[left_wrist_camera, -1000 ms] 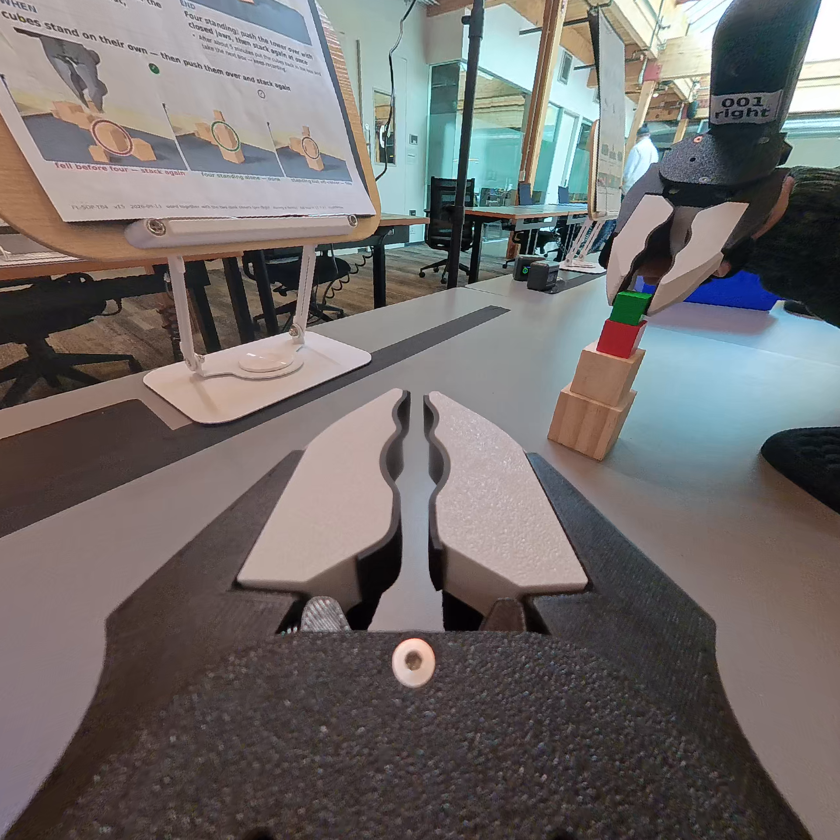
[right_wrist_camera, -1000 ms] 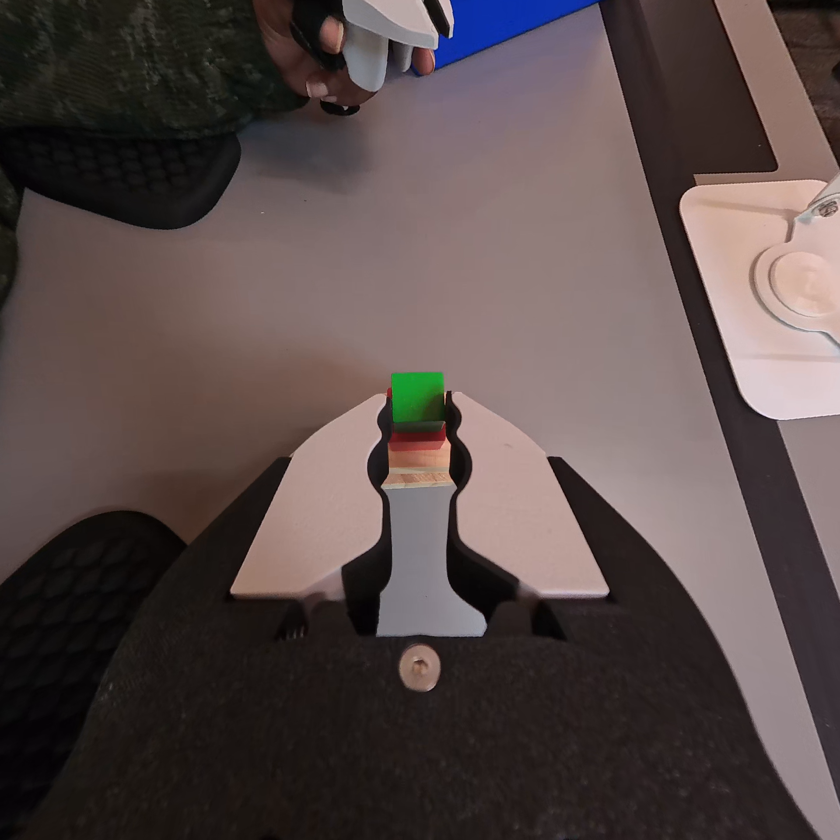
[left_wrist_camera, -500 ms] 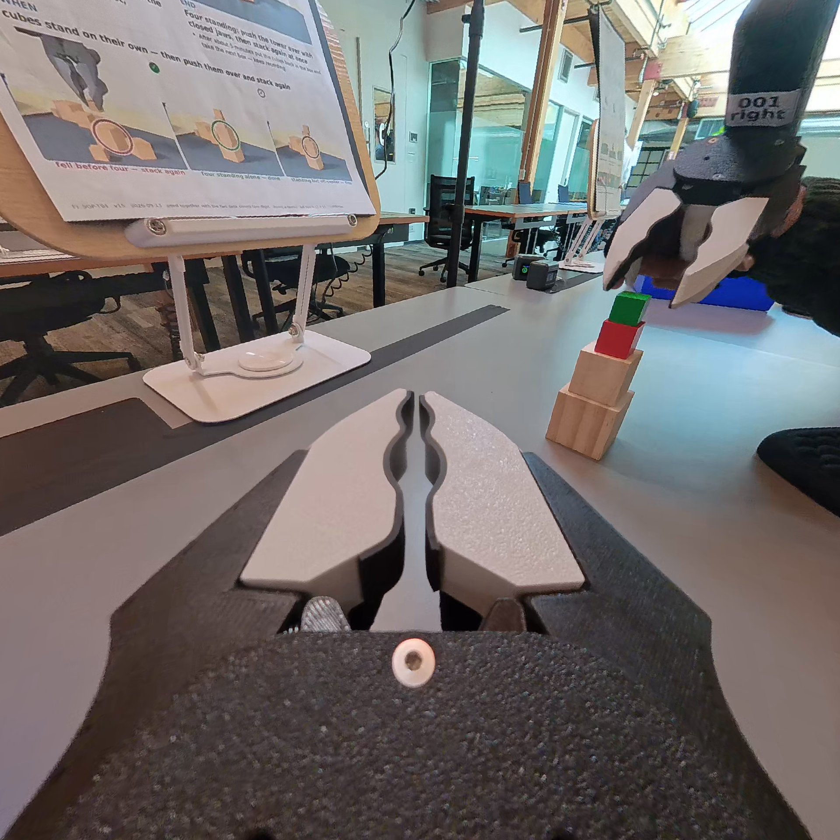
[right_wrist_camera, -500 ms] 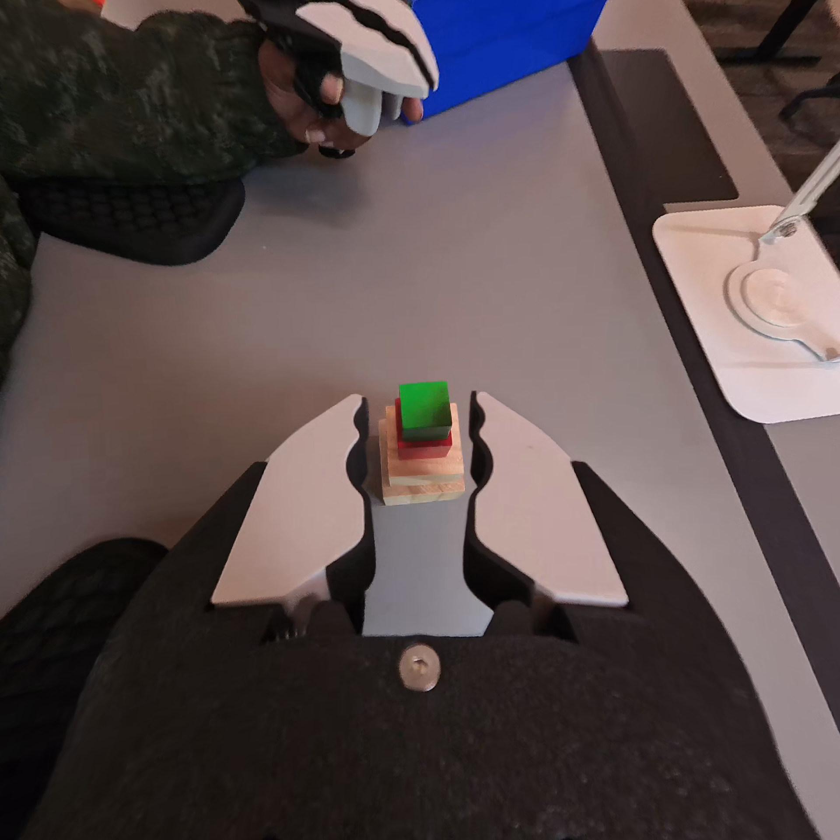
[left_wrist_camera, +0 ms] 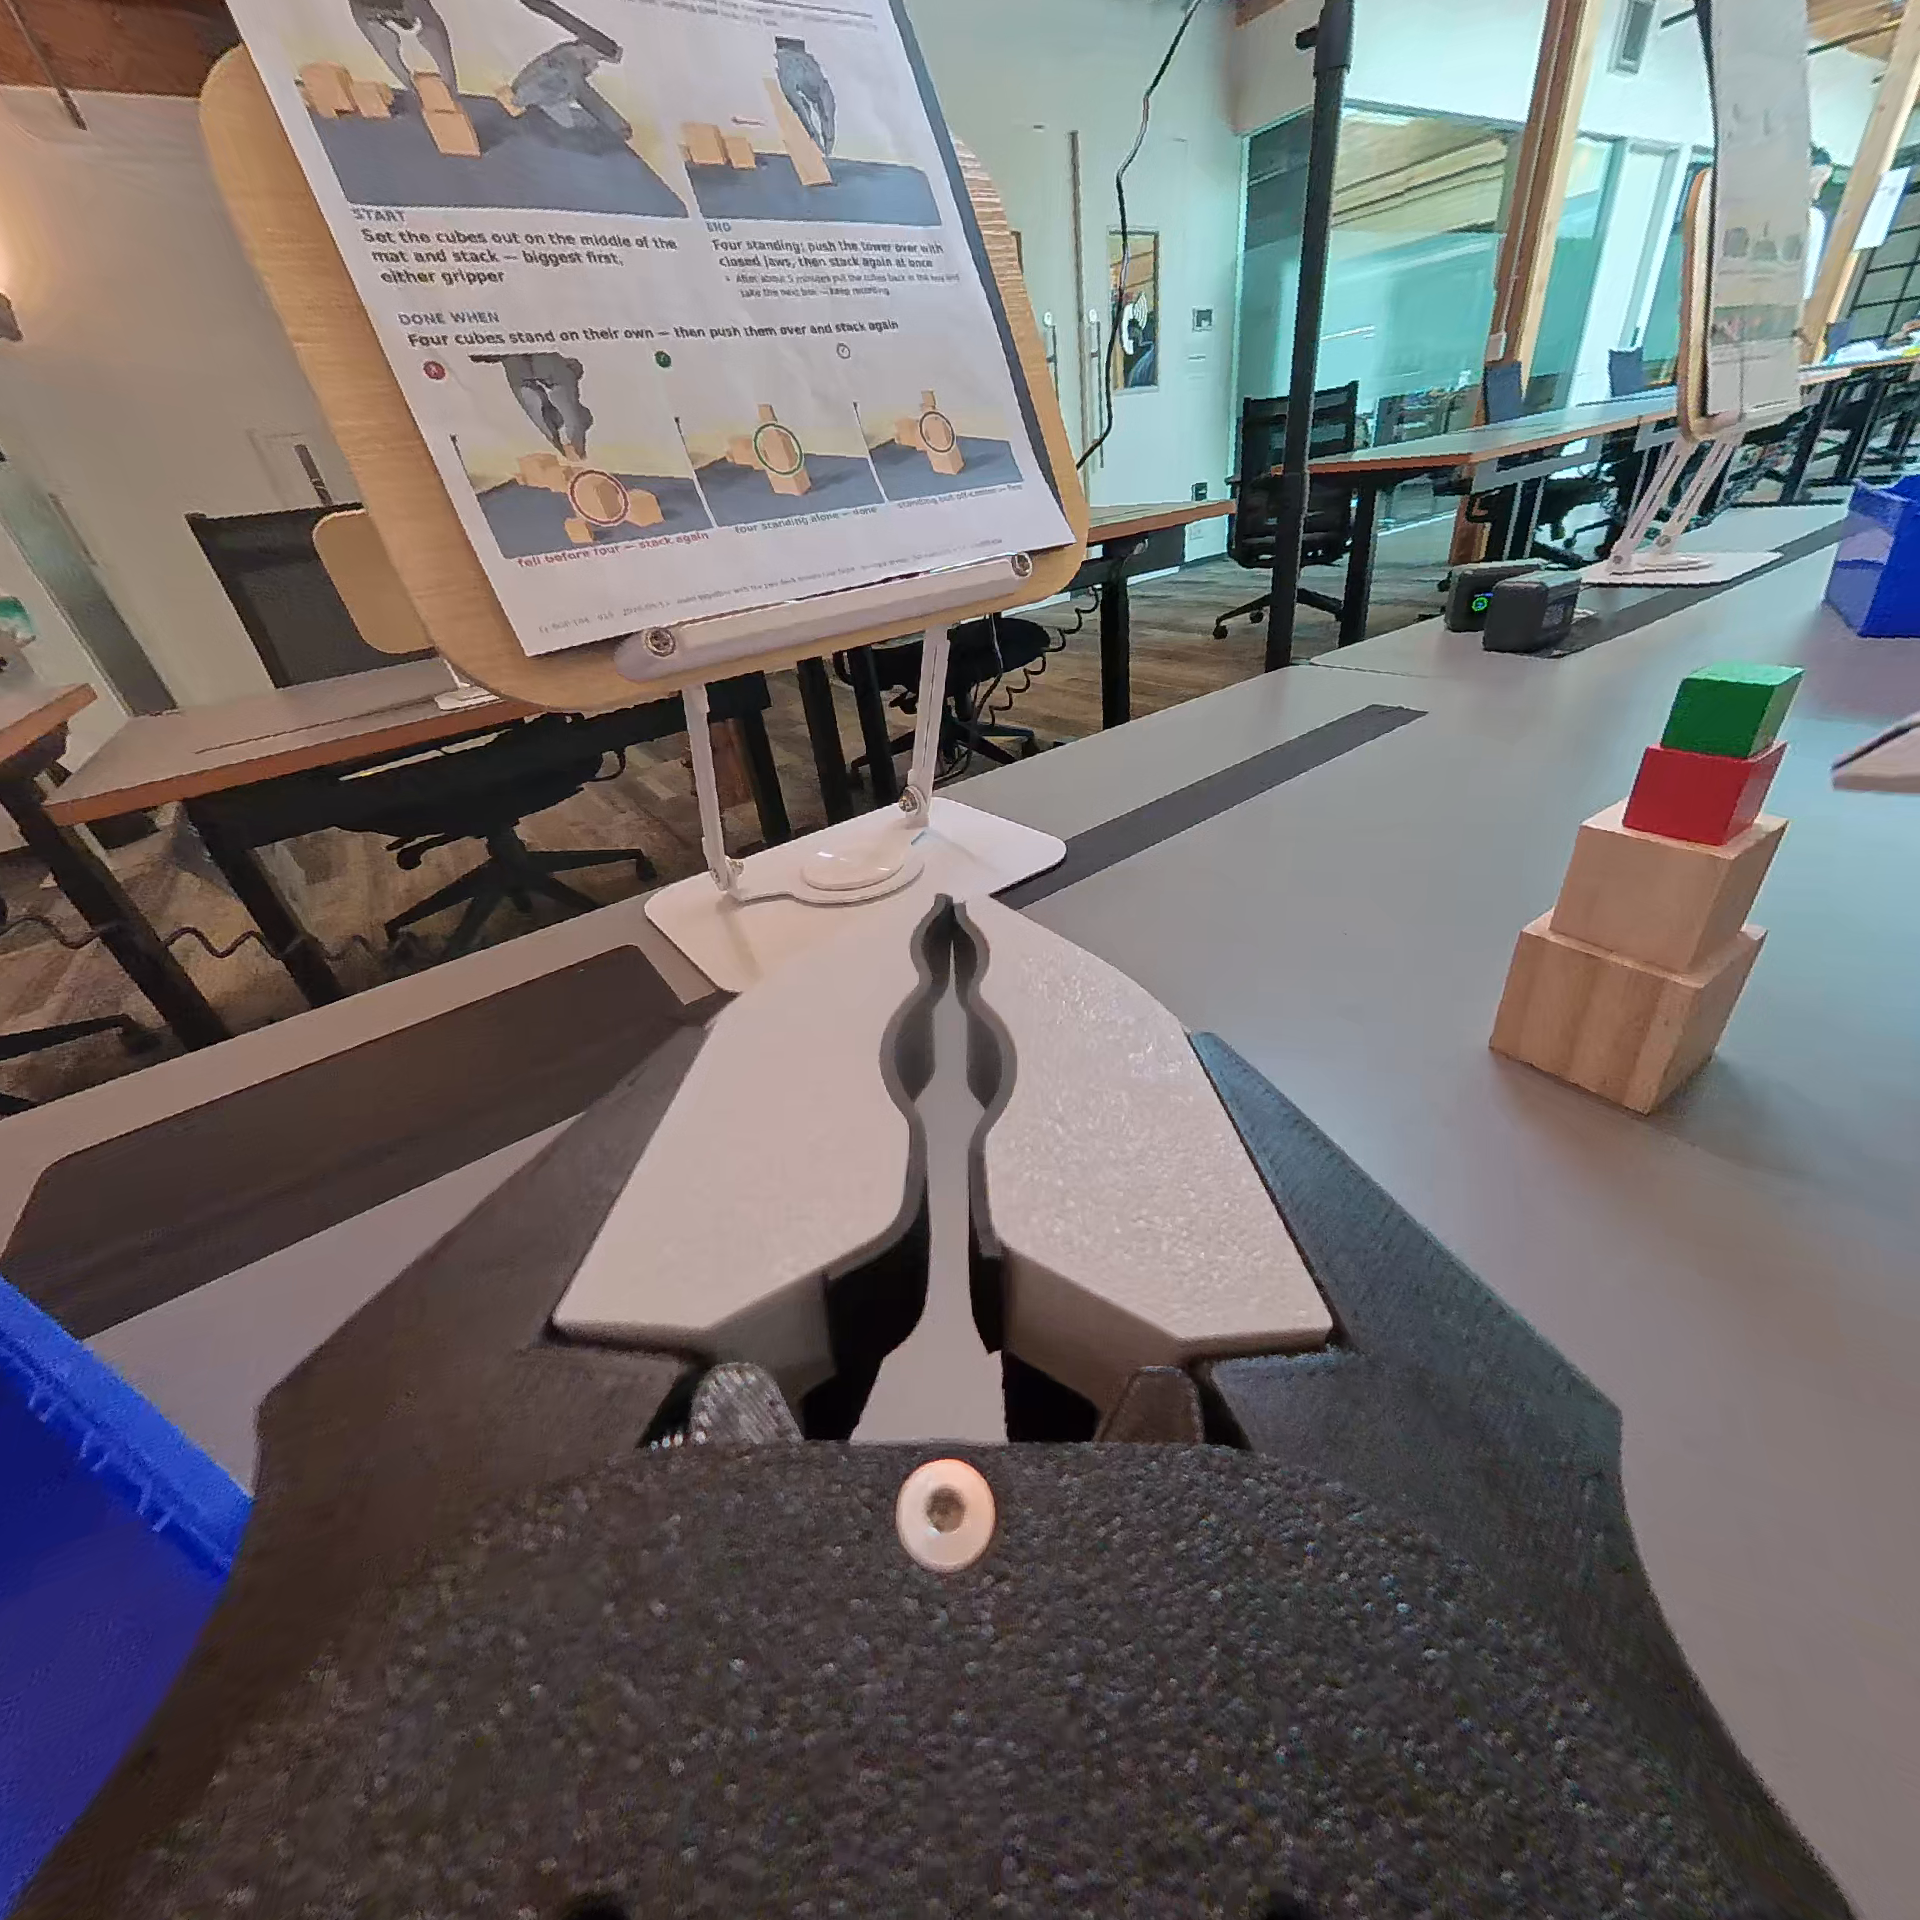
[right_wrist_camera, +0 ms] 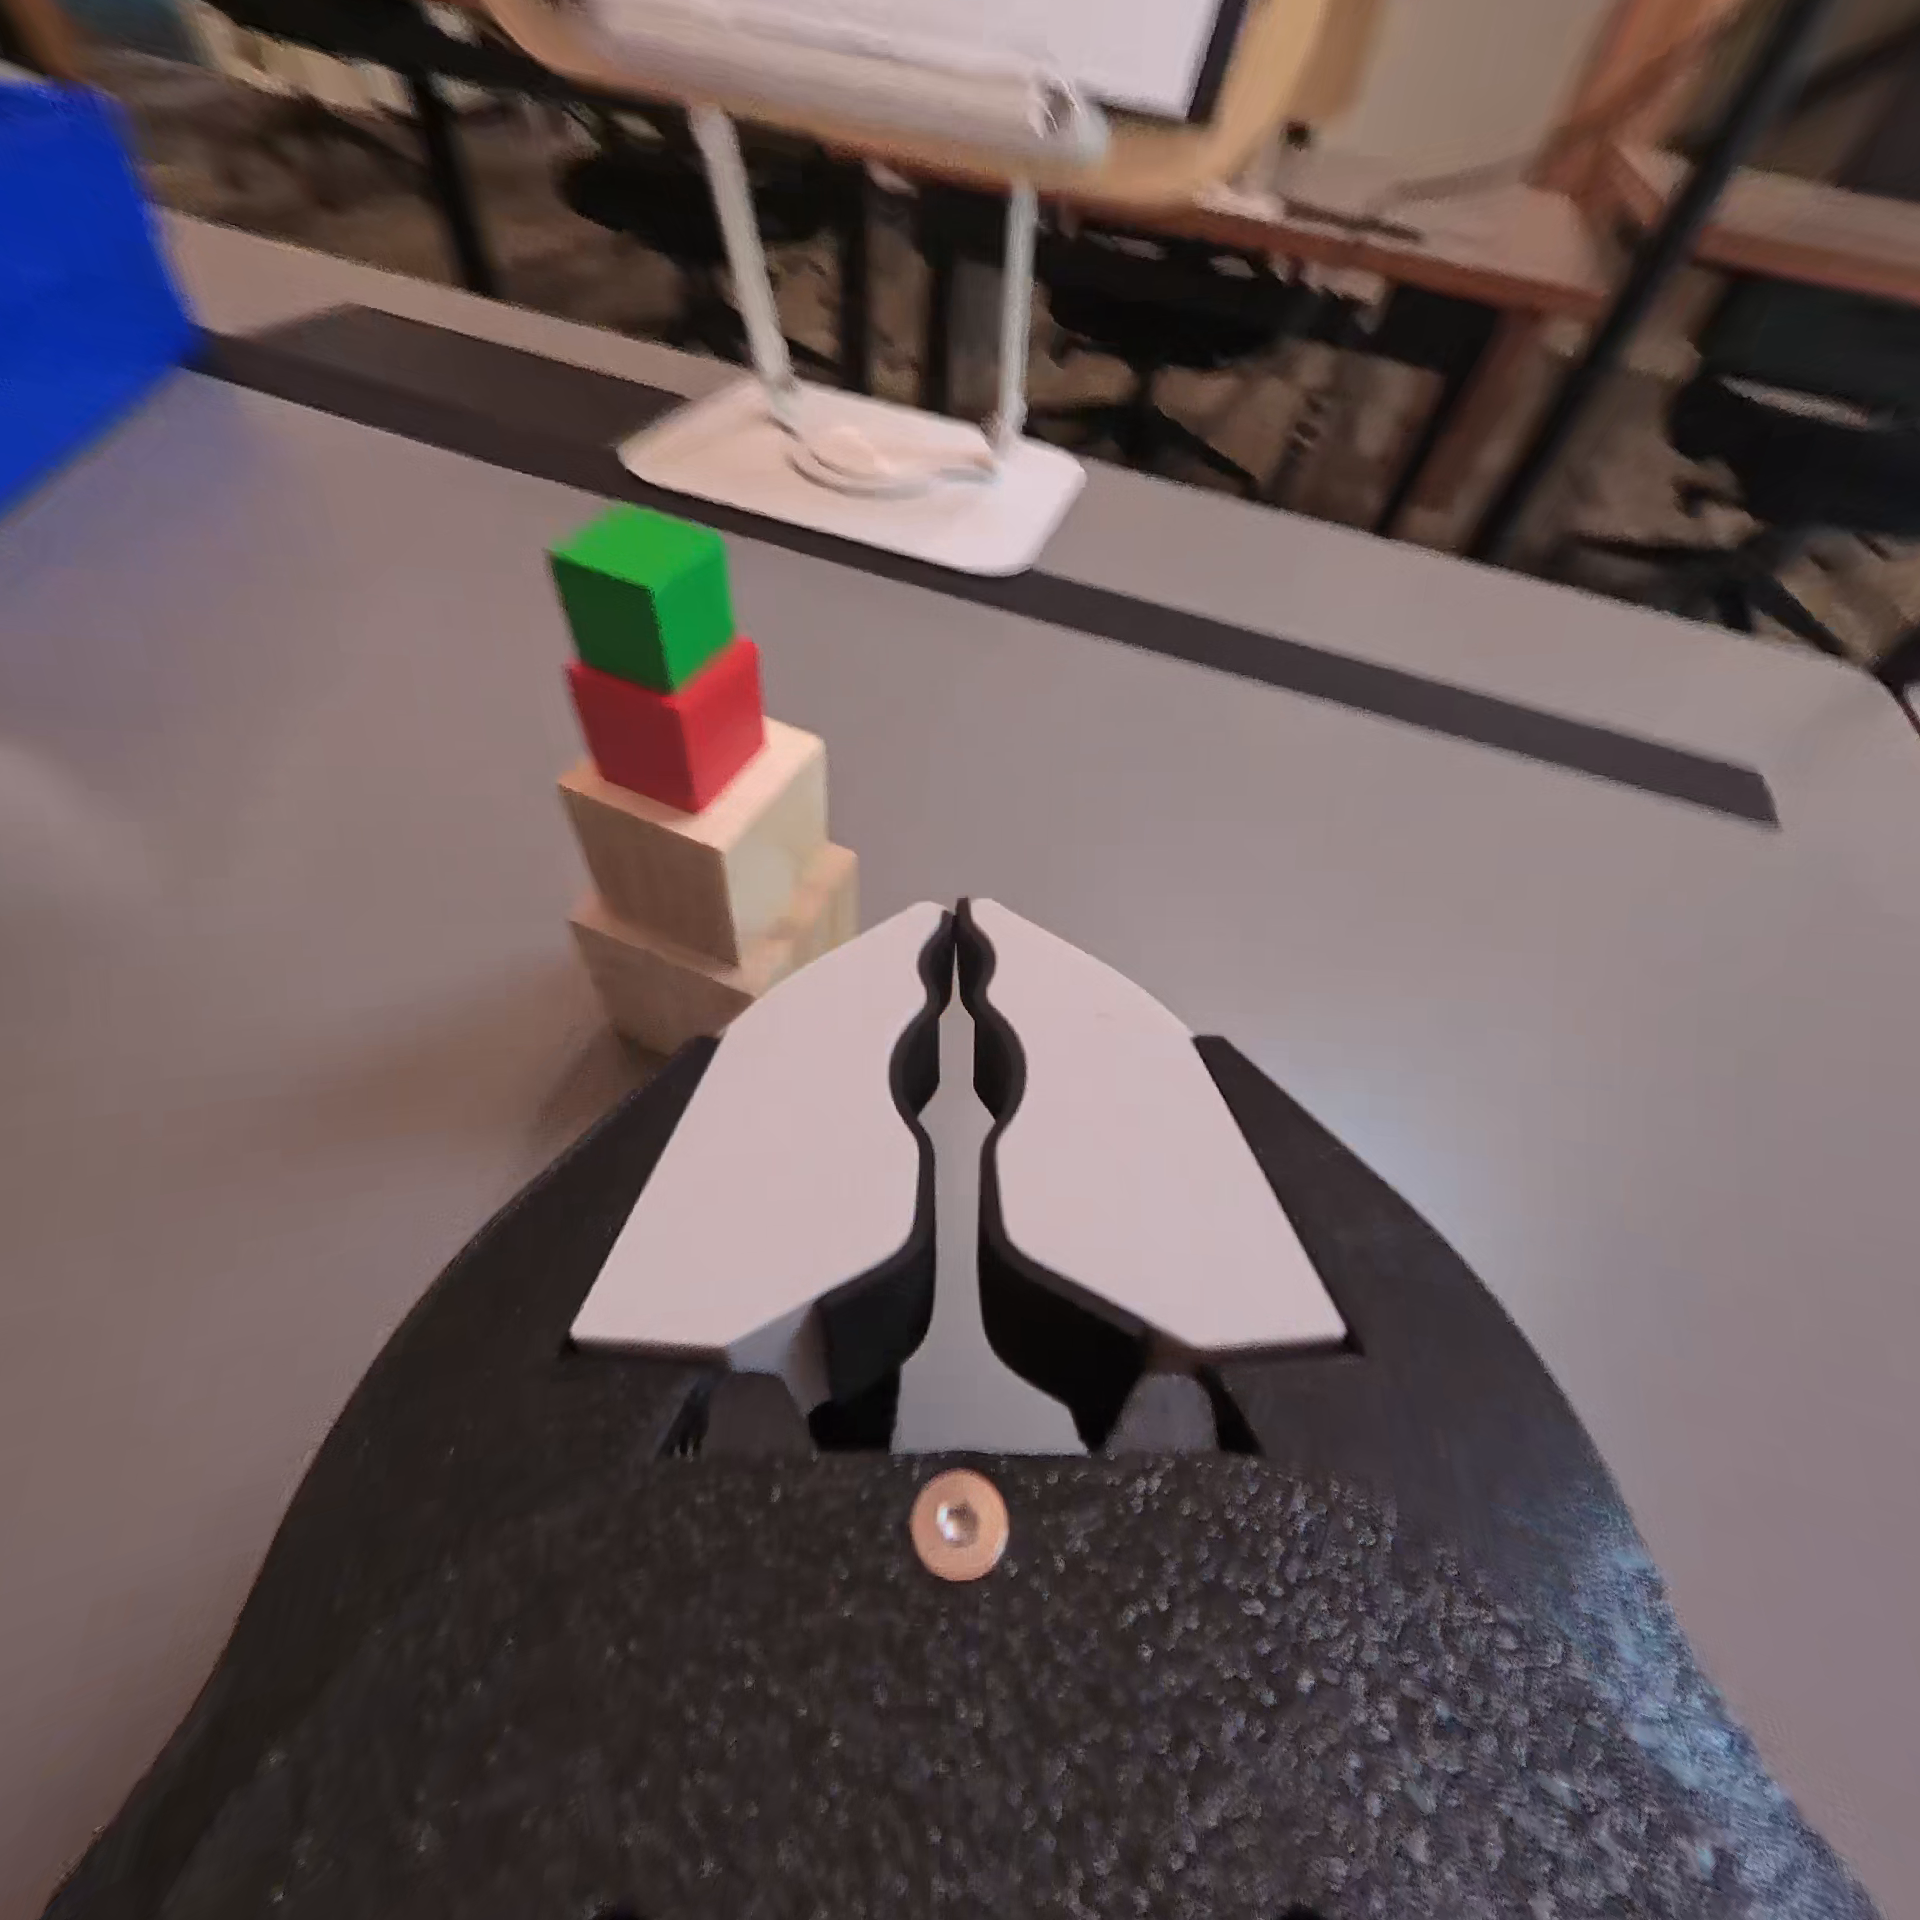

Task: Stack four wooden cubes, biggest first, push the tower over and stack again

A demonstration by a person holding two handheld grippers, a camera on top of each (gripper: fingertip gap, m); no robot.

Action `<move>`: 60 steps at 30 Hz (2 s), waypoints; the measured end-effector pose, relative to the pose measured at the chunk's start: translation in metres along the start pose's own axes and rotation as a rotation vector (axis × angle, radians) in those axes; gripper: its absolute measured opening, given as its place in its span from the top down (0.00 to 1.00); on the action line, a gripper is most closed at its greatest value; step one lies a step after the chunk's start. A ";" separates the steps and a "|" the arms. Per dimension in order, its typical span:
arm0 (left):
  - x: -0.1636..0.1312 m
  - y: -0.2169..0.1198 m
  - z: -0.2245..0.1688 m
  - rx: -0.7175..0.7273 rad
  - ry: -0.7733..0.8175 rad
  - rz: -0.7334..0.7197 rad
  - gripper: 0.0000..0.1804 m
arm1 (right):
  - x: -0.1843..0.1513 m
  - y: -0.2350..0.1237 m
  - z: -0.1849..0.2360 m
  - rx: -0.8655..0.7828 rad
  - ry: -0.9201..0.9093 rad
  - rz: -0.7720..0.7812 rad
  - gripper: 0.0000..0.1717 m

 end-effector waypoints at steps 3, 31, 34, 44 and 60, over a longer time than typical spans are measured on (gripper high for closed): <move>0.001 0.000 0.000 0.015 0.005 0.004 1.00 | -0.007 0.021 0.012 -0.100 0.011 0.083 1.00; -0.004 0.000 0.005 0.046 -0.029 0.021 1.00 | 0.070 0.043 0.048 0.228 -0.155 -0.281 0.92; -0.007 0.002 0.003 0.034 -0.026 0.032 1.00 | 0.065 0.041 0.000 0.204 -0.048 -0.311 0.86; -0.019 0.026 -0.051 -0.441 -0.023 0.122 0.95 | 0.032 0.004 -0.107 0.052 0.503 -0.644 0.79; -0.042 0.141 -0.168 -0.761 0.149 0.506 0.49 | 0.043 0.027 -0.064 0.277 0.278 -0.455 0.78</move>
Point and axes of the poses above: each gripper's, where its closed fingertips meet, y out along the fingers, x out of its top, z = x × y across the jaws, the point moved 10 cm from there along -y, back along the fingers, and after that the axes turned 2 degrees about z, right-handed, at the moved point
